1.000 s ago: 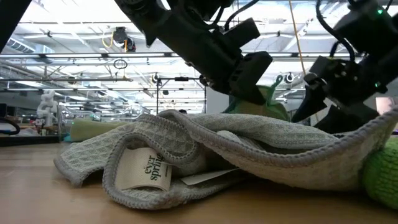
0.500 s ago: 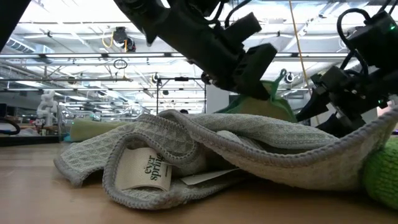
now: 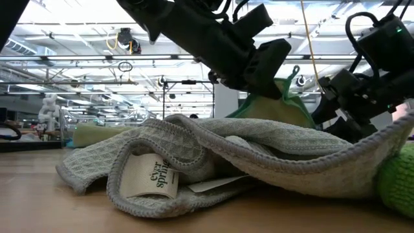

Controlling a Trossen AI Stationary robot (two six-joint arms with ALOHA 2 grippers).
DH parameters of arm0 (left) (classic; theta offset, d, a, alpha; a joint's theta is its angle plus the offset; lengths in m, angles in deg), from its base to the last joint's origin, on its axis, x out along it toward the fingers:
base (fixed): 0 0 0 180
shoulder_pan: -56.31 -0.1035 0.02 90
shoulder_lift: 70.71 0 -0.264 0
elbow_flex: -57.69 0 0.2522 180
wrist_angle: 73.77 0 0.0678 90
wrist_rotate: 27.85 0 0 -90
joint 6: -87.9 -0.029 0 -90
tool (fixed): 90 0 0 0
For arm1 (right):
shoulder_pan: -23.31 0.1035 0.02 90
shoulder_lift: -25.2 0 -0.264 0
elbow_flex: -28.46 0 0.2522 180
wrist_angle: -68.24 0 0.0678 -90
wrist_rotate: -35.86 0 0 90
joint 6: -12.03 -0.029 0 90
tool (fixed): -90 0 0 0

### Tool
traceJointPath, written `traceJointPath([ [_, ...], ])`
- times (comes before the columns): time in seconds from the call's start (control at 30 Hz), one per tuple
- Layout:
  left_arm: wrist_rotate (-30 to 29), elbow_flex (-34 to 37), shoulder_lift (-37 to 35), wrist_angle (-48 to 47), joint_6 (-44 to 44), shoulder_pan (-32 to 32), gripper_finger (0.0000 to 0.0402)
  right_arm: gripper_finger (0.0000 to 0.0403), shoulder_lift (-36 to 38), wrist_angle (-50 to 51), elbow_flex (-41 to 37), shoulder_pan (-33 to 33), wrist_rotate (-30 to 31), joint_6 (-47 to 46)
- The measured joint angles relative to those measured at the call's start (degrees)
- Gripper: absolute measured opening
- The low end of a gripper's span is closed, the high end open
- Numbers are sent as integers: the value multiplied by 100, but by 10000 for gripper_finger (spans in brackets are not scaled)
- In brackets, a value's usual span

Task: Fold microfiber towels
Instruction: Fold the light green microfiber cloth

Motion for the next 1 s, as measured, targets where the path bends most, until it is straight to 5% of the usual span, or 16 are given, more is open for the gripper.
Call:
traceJointPath([
  [0.3,-176,0,-21,-119,-100,34,6,11,-36,31,79,41,-1,-357],
  [0.47,-439,2,-428,-700,-196,71,10,13,-9,593,654,299,-7,-788],
  [0.8,-580,2,-1281,-2066,-544,120,9,5,-1,4496,3021,699,-451,-2377],
  [1.0,-541,4,-2013,-2002,-1762,54,10,4,242,5608,4300,705,117,-2124],
])
